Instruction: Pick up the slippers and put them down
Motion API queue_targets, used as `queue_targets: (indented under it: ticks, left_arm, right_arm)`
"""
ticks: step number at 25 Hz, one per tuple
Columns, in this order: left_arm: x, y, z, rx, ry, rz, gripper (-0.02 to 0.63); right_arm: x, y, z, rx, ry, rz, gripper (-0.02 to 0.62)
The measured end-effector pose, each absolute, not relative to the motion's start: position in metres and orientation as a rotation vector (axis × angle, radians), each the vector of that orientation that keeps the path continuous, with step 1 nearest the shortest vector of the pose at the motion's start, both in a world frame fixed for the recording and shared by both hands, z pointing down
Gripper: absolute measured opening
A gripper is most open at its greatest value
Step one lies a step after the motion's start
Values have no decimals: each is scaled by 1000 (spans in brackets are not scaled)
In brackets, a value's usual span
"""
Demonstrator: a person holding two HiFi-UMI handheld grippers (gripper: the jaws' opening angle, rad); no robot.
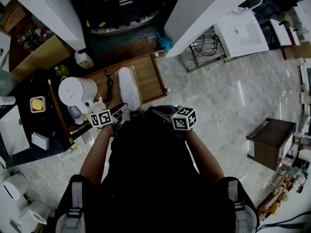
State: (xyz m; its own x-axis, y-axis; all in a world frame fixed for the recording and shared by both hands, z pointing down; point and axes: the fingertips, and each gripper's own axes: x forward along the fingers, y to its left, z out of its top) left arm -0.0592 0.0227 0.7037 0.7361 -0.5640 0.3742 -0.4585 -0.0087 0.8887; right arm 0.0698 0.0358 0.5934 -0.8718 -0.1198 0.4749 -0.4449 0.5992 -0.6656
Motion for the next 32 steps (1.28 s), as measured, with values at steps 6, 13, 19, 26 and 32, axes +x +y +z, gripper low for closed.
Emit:
queue_targets:
  ticks: [6, 13, 19, 26, 32]
  left_arm:
    - [-57, 23, 711, 1639, -837, -58, 194]
    - [-61, 23, 723, 1611, -857, -33, 203]
    - [-67, 20, 733, 1595, -910, 1, 245]
    - [-65, 18, 746, 1604, -913, 76, 296]
    - [-65, 17, 753, 1595, -914, 99, 310]
  right_arm:
    - [73, 35, 591, 454, -2442, 1173, 6]
    - [72, 38, 594, 449, -2435, 1187, 6]
    - [70, 38, 592, 444, -2437, 1189, 6]
    - [67, 40, 593, 442, -2437, 1190, 6]
    - [68, 39, 593, 455, -2430, 1196, 6]
